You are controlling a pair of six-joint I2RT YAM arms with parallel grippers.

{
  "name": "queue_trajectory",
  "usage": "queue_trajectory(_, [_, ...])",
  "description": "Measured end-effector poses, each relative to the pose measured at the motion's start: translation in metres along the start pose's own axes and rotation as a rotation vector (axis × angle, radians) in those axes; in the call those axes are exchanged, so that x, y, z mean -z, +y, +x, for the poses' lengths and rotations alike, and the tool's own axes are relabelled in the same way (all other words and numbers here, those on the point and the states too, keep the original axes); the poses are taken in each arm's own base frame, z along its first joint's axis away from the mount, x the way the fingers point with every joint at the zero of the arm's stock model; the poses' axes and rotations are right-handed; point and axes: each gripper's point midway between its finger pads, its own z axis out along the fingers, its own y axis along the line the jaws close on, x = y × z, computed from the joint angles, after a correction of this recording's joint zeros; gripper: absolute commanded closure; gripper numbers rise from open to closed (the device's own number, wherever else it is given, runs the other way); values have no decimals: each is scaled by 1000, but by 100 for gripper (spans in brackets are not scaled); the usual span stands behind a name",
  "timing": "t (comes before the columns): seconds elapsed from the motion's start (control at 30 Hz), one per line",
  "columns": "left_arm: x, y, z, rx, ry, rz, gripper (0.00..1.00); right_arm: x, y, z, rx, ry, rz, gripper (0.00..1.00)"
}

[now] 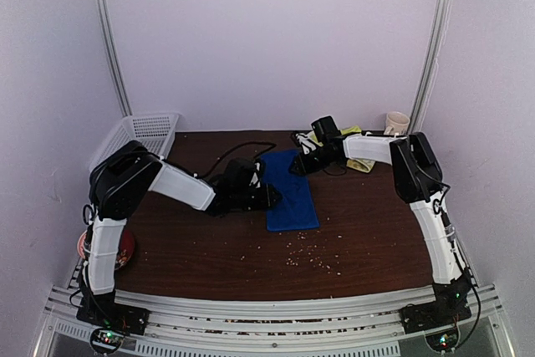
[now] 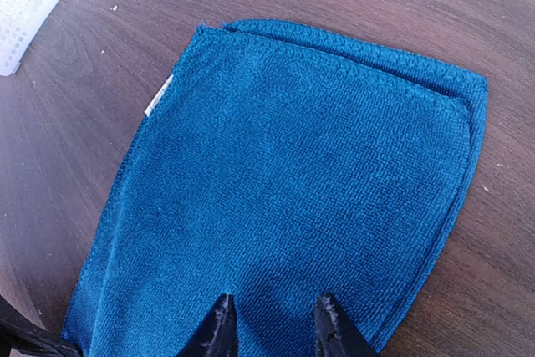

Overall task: Roll the towels
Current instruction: Smooth out the towel at the center of the board.

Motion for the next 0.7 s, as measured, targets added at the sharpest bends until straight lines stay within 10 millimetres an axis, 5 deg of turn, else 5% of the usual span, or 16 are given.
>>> queue_trajectory(0.7, [17, 12, 4, -25, -5, -133, 64, 0, -5, -2, 10, 9, 52, 63])
